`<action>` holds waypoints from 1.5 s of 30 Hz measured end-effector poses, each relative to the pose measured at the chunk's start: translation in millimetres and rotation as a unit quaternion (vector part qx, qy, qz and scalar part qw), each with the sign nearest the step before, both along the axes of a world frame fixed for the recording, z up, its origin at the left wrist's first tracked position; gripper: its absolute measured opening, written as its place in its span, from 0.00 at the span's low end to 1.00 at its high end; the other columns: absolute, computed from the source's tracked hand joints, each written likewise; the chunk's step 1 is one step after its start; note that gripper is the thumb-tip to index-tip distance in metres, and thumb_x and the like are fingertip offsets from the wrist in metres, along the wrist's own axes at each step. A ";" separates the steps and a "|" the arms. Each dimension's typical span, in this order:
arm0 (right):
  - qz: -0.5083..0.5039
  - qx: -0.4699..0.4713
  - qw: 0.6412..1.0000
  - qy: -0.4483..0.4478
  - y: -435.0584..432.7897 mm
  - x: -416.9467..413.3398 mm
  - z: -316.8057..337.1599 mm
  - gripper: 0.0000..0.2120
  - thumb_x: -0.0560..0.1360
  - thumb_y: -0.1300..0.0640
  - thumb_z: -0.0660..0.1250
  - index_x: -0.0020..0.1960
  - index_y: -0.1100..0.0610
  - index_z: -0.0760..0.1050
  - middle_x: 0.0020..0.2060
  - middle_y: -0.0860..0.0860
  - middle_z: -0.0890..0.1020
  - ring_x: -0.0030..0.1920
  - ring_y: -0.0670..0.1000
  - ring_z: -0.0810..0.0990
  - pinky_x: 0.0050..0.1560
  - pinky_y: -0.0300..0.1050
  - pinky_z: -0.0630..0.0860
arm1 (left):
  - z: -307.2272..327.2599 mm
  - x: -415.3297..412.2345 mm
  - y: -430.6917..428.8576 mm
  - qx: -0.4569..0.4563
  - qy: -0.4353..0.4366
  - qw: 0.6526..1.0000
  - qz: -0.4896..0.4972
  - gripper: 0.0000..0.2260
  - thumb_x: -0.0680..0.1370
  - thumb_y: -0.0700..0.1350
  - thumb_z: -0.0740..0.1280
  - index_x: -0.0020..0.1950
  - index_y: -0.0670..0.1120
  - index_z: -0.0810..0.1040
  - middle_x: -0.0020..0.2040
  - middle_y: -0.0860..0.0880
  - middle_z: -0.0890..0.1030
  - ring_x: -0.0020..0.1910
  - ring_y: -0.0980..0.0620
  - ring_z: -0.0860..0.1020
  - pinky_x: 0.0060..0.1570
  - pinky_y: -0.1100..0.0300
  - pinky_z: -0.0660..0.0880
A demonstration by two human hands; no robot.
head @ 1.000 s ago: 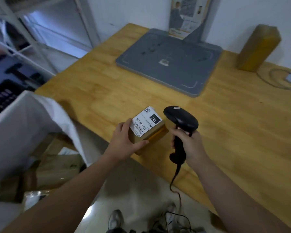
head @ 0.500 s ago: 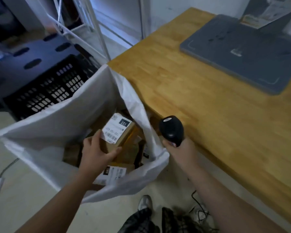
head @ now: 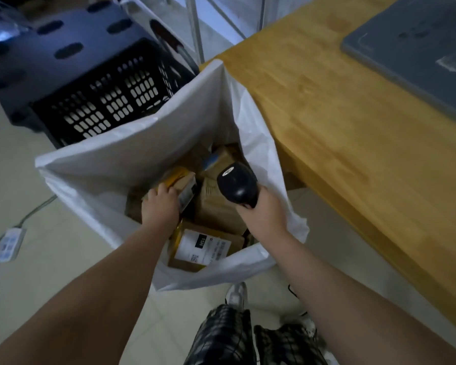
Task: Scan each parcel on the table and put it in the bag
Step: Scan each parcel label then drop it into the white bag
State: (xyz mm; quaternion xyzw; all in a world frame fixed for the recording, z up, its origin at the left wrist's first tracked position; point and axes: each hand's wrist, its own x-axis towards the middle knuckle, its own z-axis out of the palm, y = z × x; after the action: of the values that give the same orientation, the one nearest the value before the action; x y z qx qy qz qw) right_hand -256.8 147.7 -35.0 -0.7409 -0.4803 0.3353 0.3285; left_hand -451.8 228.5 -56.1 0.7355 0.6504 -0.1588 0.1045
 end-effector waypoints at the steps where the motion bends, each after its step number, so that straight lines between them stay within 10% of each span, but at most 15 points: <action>1: 0.002 -0.006 1.000 -0.006 1.8 0.9 -1.6 0.15 0.71 0.58 0.71 0.37 0.44 0.66 0.31 0.42 0.73 0.37 0.46 0.75 0.35 0.38 0.66 | 0.2 1.9 2.3 -0.003 -0.007 1.000 -0.001 0.19 0.78 0.42 0.63 0.69 0.44 0.68 0.65 0.42 0.68 0.65 0.40 0.68 0.62 0.46 0.70; 15: -0.172 -0.015 0.984 -0.051 -33.0 117.0 43.3 0.14 0.72 0.59 0.69 0.35 0.49 0.65 0.28 0.46 0.71 0.31 0.48 0.70 0.29 0.42 0.62 | 66.9 143.8 2.4 0.098 -0.140 0.962 -0.211 0.19 0.79 0.45 0.59 0.70 0.46 0.67 0.65 0.44 0.70 0.60 0.43 0.70 0.57 0.51 0.70; 31: -0.465 0.009 0.883 -0.057 -206.1 363.8 106.4 0.15 0.71 0.61 0.64 0.32 0.52 0.61 0.24 0.48 0.66 0.26 0.50 0.64 0.29 0.42 0.61 | 125.6 460.8 -114.4 0.055 -0.239 0.863 -0.442 0.22 0.80 0.51 0.61 0.73 0.46 0.65 0.66 0.44 0.69 0.65 0.43 0.67 0.61 0.51 0.69; 39: -0.487 -0.003 0.865 -0.120 -279.1 461.8 123.2 0.11 0.71 0.60 0.64 0.34 0.53 0.64 0.26 0.49 0.68 0.28 0.52 0.67 0.30 0.42 0.63 | 144.0 565.1 -161.1 0.048 -0.254 0.853 -0.453 0.23 0.80 0.52 0.61 0.73 0.46 0.66 0.67 0.44 0.70 0.66 0.43 0.67 0.62 0.51 0.69; 45: -0.374 -0.110 0.862 -0.325 -301.9 525.1 146.8 0.12 0.74 0.52 0.65 0.54 0.56 0.73 0.43 0.54 0.80 0.42 0.58 0.79 0.40 0.48 0.76 | 151.1 628.9 -172.4 0.038 -0.251 0.839 -0.482 0.22 0.81 0.52 0.60 0.73 0.45 0.66 0.67 0.43 0.69 0.66 0.43 0.67 0.63 0.52 0.68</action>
State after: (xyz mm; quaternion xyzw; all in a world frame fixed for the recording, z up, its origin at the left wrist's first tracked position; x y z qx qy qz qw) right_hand 268.3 -154.3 111.8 -0.9632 -0.2068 -0.0218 0.1703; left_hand 177.1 56.1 95.0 0.9740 0.1705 0.0258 0.1467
